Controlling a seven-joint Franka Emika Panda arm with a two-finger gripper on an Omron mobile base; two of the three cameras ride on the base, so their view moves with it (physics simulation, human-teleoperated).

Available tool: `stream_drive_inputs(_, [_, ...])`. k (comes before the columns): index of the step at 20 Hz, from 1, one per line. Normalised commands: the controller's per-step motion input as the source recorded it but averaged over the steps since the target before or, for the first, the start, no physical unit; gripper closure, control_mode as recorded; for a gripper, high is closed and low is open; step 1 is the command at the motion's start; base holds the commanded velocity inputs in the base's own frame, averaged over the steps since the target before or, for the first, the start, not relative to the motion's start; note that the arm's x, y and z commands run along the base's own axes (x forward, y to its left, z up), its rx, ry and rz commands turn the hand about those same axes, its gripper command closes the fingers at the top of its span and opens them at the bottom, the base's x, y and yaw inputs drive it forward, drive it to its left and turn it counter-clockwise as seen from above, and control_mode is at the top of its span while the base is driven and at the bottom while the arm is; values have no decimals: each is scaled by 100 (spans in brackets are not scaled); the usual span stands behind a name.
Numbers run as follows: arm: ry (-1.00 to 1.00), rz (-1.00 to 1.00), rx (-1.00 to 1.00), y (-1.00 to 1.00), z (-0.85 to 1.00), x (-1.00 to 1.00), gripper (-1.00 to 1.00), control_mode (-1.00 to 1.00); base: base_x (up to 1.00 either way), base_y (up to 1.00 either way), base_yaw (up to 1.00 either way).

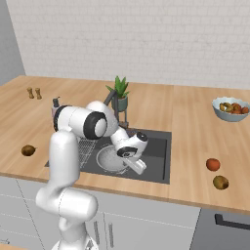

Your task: Put the colander in the sink, put the pear, pear, orange in the colander, and turn on the sink faucet and pour water over the colander.

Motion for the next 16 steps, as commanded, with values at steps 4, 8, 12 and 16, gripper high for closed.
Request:
stream_drive_inputs(4, [-11,10,4,23,-36,32,100,-100,0,0,0])
stream_drive_inputs(8, [-3,10,3,3,0,7,100,-100,0,0,0])
stream_drive_inputs(12, [0,11,0,0,0,-25,100,-100,0,0,0])
stream_drive_inputs(16, [0,12,0,0,1,-62,100,-100,0,0,0])
